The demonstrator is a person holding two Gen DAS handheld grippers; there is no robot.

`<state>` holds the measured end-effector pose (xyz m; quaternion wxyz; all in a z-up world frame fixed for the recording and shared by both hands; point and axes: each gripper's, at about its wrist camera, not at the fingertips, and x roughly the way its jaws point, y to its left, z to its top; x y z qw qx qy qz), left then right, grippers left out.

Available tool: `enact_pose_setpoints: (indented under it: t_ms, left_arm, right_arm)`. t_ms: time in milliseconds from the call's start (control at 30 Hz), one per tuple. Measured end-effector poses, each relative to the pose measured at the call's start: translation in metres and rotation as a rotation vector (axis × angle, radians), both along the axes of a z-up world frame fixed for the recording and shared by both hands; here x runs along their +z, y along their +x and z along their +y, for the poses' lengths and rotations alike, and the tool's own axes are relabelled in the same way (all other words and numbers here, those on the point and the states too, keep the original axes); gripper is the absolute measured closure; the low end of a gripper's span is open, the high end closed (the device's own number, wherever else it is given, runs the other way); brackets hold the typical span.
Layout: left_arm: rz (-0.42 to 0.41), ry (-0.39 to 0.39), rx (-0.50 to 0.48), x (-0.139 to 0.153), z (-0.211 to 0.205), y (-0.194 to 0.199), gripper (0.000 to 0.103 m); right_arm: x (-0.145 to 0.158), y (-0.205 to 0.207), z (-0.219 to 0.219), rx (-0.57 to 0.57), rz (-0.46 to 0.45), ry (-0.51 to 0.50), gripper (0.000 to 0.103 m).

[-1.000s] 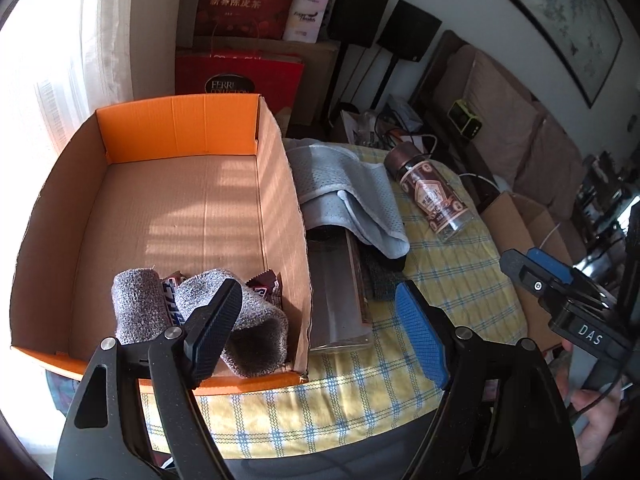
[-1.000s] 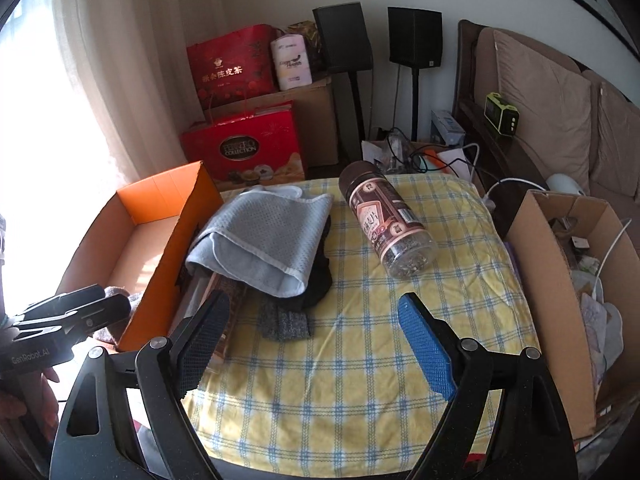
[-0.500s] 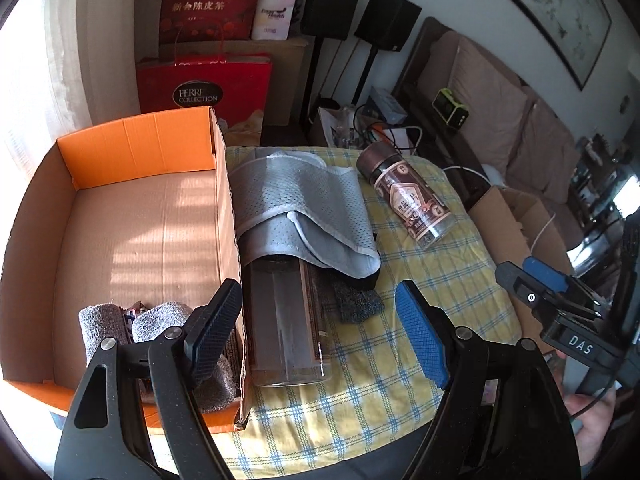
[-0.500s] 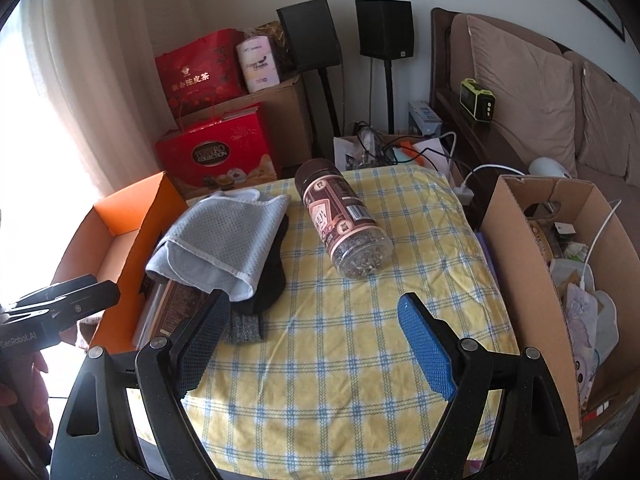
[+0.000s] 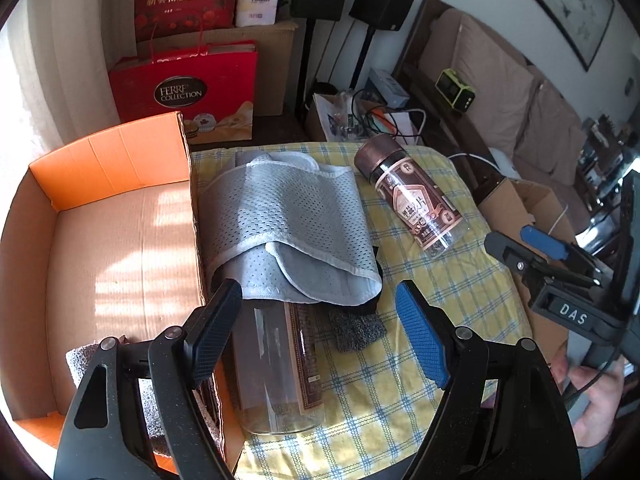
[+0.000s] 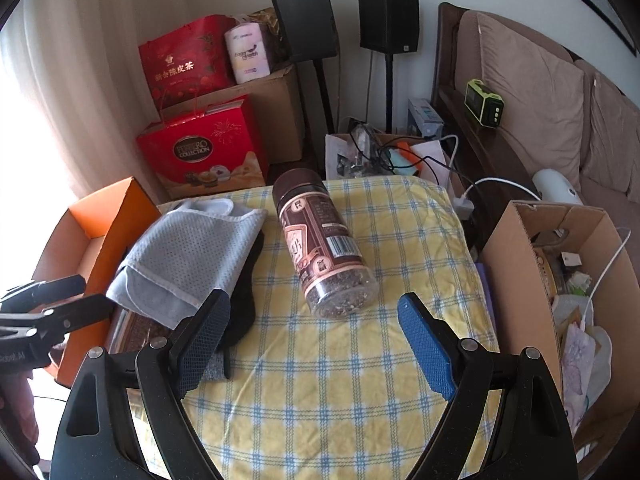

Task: Organize objects
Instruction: 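Withdraw both tools from the box toward the brown coffee jar, then lower the right tool around the brown coffee jar and close it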

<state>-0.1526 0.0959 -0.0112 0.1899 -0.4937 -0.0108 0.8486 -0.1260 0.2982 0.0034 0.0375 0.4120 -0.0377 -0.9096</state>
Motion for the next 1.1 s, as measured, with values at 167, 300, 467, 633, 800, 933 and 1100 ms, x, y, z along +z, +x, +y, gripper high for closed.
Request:
enact_pose_setpoints:
  t_ms: [167,300,467,633,800,933,1100]
  left_arm:
    - [-0.018,-0.007,-0.003,-0.007,0.005,0.000,0.026]
    - [-0.015,-0.024,-0.018,-0.010,0.008,0.005,0.026]
    - [-0.029,-0.022,-0.033,-0.014,0.011,0.008,0.026]
    - [-0.049,-0.038,-0.040,-0.020,0.013,0.009,0.026]
    - [-0.057,-0.030,-0.051,-0.023,0.015,0.015,0.026]
    - [-0.052,-0.023,-0.079,-0.023,0.021,0.024,0.026]
    - [-0.059,-0.044,-0.105,-0.033,0.035,0.031,0.027]
  right_arm:
    - [-0.017,-0.039,-0.002,0.014,-0.046,0.071,0.016]
    - [-0.039,-0.067,0.001,0.025,-0.105,0.079,0.016]
    - [-0.055,-0.090,0.006,0.021,-0.156,0.047,0.016]
    - [-0.063,-0.102,0.002,0.042,-0.182,0.076,0.016]
    - [-0.071,-0.106,-0.002,0.078,-0.204,0.063,0.032]
    - [-0.070,-0.099,-0.007,0.072,-0.198,0.096,0.033]
    - [-0.068,-0.084,0.001,0.047,-0.209,0.034,0.033]
